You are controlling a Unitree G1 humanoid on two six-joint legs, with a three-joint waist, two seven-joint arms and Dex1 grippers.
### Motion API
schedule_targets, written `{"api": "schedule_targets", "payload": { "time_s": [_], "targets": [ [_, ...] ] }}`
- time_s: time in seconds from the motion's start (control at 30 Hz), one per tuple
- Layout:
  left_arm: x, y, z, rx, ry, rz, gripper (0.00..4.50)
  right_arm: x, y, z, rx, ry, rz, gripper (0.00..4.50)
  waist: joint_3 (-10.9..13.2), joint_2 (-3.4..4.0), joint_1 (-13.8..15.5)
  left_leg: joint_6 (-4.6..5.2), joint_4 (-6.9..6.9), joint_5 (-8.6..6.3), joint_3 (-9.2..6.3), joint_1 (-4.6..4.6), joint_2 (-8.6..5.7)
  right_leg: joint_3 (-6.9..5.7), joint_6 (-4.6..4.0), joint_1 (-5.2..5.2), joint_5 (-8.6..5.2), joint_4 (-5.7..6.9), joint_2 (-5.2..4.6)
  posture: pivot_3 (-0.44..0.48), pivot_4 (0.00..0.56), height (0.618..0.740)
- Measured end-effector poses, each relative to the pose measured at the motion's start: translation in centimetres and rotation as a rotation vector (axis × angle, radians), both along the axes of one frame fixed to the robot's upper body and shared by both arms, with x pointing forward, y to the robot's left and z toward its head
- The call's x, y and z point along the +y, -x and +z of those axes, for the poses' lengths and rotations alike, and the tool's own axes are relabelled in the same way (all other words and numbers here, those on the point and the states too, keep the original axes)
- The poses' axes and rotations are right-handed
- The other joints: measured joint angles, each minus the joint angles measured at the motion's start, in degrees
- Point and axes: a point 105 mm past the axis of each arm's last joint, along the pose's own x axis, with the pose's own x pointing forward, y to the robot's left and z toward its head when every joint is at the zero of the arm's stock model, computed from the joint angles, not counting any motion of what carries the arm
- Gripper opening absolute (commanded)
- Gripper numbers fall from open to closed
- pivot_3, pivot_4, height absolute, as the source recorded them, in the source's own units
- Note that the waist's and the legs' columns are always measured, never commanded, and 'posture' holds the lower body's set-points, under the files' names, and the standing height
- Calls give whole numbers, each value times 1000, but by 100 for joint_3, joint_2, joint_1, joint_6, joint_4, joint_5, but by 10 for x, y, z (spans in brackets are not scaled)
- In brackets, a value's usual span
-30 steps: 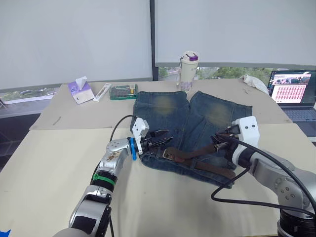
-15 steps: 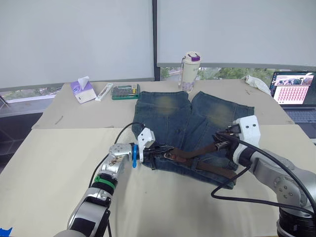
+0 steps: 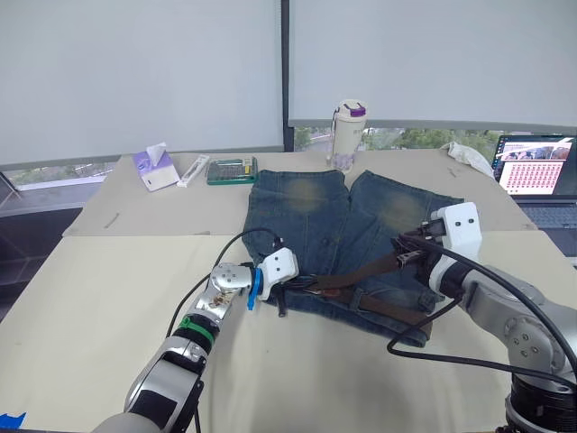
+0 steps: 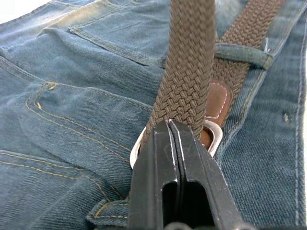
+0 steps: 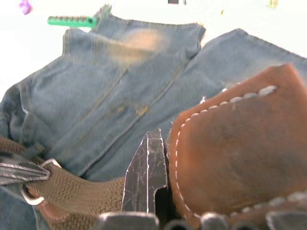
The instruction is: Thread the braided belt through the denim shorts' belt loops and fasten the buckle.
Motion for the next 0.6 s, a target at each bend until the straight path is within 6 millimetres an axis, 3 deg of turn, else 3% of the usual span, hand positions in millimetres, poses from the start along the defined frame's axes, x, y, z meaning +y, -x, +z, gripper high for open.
{"api": "schedule_targets", "payload": {
  "time_s": [0.13, 0.3, 0.47, 0.6],
  "targets": [
    [0, -9, 4, 112, 115, 109, 35, 0, 0, 1, -5, -6, -2, 0, 0, 0, 10, 0, 14, 0, -5, -2, 0, -4, 1, -4, 0, 6, -2, 0, 150, 740],
    [13, -9, 22, 312, 392, 198, 35, 6, -3, 15, -56, -94, 9, 0, -1, 3, -46, 2, 23, -1, -9, -23, 11, -2, -32, -62, 20, 24, 2, 0, 150, 740],
    [25, -6, 70, 339, 615, 187, 35, 18, -7, 25, -88, -250, 23, 0, -1, 3, -37, 2, 28, -1, -9, -35, 13, 2, -55, -86, 34, 33, 1, 0, 150, 740],
    [28, -3, 106, 246, 695, 182, 35, 51, -13, 28, -70, -452, 79, 0, -4, 8, -44, 1, 26, -1, -12, -32, 16, 5, -56, -87, 35, 34, 3, 0, 150, 740]
  ]
}}
